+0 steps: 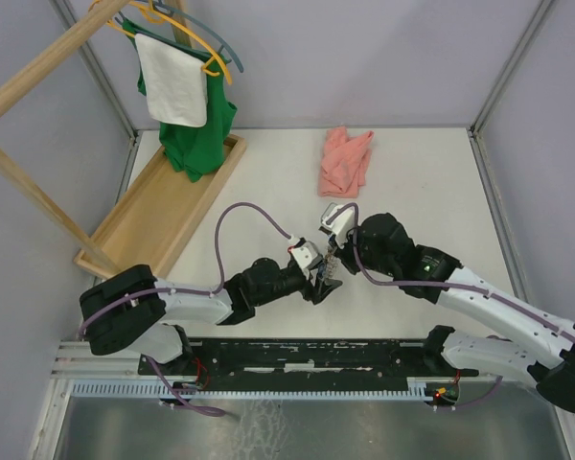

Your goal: Put the keys on the keyring

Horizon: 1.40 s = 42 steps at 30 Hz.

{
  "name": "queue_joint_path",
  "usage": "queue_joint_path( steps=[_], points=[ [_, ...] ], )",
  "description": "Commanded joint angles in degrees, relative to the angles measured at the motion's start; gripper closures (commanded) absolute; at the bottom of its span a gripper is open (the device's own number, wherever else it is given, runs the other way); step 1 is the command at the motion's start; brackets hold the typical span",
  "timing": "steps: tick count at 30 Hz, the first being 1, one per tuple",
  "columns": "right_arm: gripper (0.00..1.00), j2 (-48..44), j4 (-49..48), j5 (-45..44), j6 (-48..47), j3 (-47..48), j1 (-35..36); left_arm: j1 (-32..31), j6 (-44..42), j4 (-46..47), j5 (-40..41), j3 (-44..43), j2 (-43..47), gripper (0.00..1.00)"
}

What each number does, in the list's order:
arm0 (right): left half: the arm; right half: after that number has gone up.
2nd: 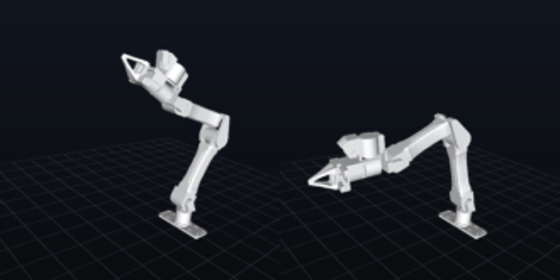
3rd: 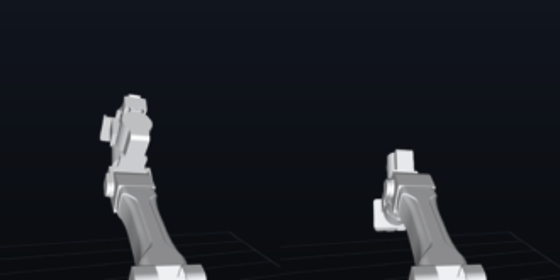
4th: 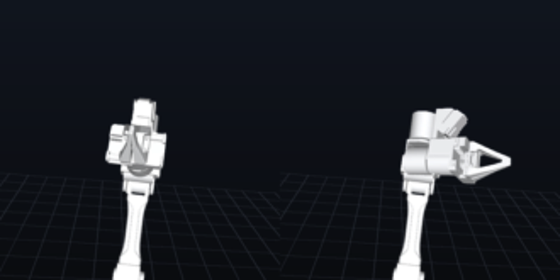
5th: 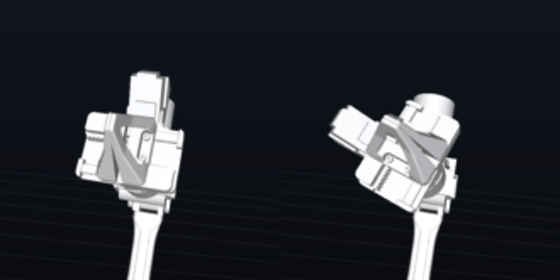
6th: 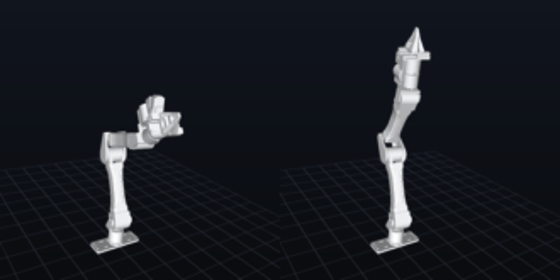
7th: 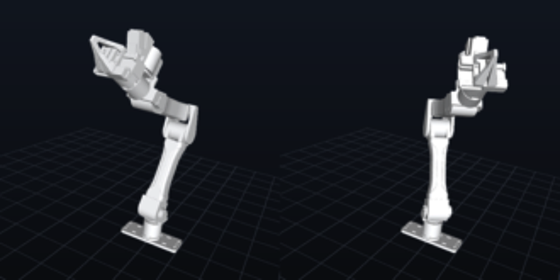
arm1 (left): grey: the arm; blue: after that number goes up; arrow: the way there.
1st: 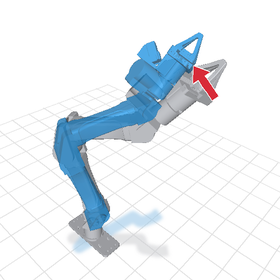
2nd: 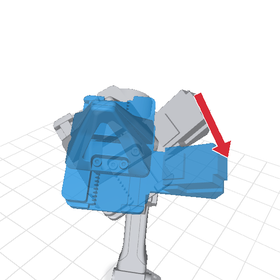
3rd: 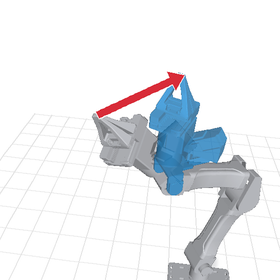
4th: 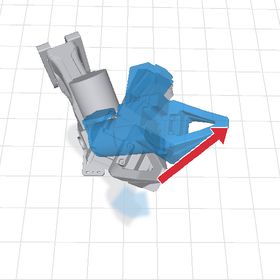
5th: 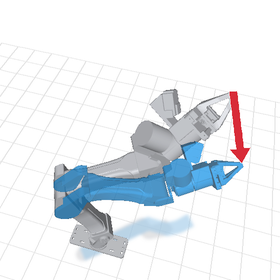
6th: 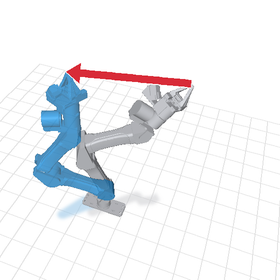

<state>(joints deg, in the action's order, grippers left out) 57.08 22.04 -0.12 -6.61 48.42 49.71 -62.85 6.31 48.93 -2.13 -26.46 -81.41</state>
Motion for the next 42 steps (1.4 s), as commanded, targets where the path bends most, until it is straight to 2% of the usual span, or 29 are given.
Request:
queue_joint_path(
  steps=[1,11,15,18,28,32,36,39,42],
  points=[
    [0.98,0.6,-1.7,-3.5,2.8,4.2,0.8,-0.5,-2.6,8.4,4.6,0.8,-2.5,0.31],
    [0.95,-0.2,0.4,-5.6,3.8,5.2,0.8,-0.6,-3.3,11.2,4.6,4.3,-2.1,0.58],
    [0.92,0.7,1.1,-5.1,5.3,6.0,0.8,-0.6,-3.5,10.3,4.0,4.4,-0.8,0.78],
    [0.87,0.9,1.6,-5.1,6.1,6.6,0.8,-0.6,-3.7,8.6,3.7,4.0,0.2,0.95],
    [0.59,-5.5,1.7,-4.8,4.5,4.9,0.7,-0.6,0.5,-2.3,4.3,2.7,6.7,0.97],
    [0.51,-6.5,0.6,-4.2,10.8,3.7,0.7,-0.5,3.9,-2.2,6.3,3.6,8.6,0.97],
    [0.50,-5.7,1.7,-2.6,17.0,3.6,0.7,-0.5,6.8,-2.9,6.8,2.6,9.0,0.97],
    [0.50,-6.1,1.8,0.9,12.6,2.1,0.7,-0.5,8.4,-5.4,5.8,1.4,9.2,0.97],
    [0.50,-8.4,1.1,3.9,2.0,-1.5,0.7,-0.5,8.6,-8.9,4.2,0.4,10.3,0.97]
  ],
)
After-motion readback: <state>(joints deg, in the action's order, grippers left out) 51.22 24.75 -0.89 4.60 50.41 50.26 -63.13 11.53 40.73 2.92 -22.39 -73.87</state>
